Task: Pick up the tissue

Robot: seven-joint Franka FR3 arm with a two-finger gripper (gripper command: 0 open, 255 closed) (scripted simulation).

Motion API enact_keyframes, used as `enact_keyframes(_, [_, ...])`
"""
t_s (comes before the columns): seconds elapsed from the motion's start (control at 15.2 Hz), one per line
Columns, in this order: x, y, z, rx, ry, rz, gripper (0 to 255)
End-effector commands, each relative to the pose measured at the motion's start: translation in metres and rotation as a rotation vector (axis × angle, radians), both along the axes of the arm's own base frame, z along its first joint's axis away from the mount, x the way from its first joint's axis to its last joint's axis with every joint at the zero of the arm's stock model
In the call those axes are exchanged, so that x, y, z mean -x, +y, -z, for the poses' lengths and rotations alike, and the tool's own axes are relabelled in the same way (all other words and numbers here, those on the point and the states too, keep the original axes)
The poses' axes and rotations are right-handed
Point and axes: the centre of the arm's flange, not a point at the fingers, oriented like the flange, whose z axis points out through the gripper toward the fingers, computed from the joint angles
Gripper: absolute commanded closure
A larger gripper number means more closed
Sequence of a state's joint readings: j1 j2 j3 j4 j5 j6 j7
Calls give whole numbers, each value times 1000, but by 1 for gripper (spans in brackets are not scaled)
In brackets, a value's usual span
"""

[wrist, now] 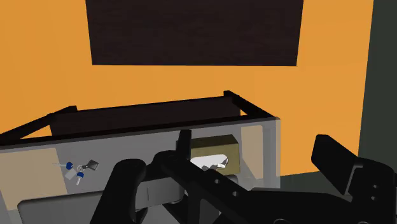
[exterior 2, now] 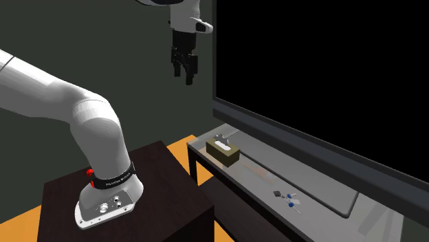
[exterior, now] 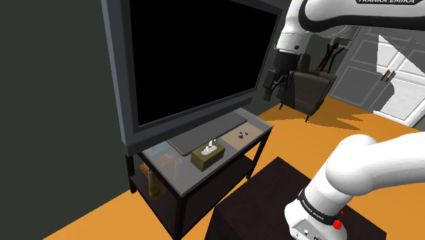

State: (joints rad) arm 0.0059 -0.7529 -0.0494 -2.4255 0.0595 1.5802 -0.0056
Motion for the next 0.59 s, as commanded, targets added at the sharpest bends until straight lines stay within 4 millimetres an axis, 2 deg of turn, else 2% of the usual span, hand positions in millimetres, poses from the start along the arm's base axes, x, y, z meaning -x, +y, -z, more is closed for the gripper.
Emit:
enact_keyframes(0.0, [0, 0, 0, 0, 0, 0, 0])
enact_keyframes(0.53, [-25, 9, 97, -54, -83, 117, 0])
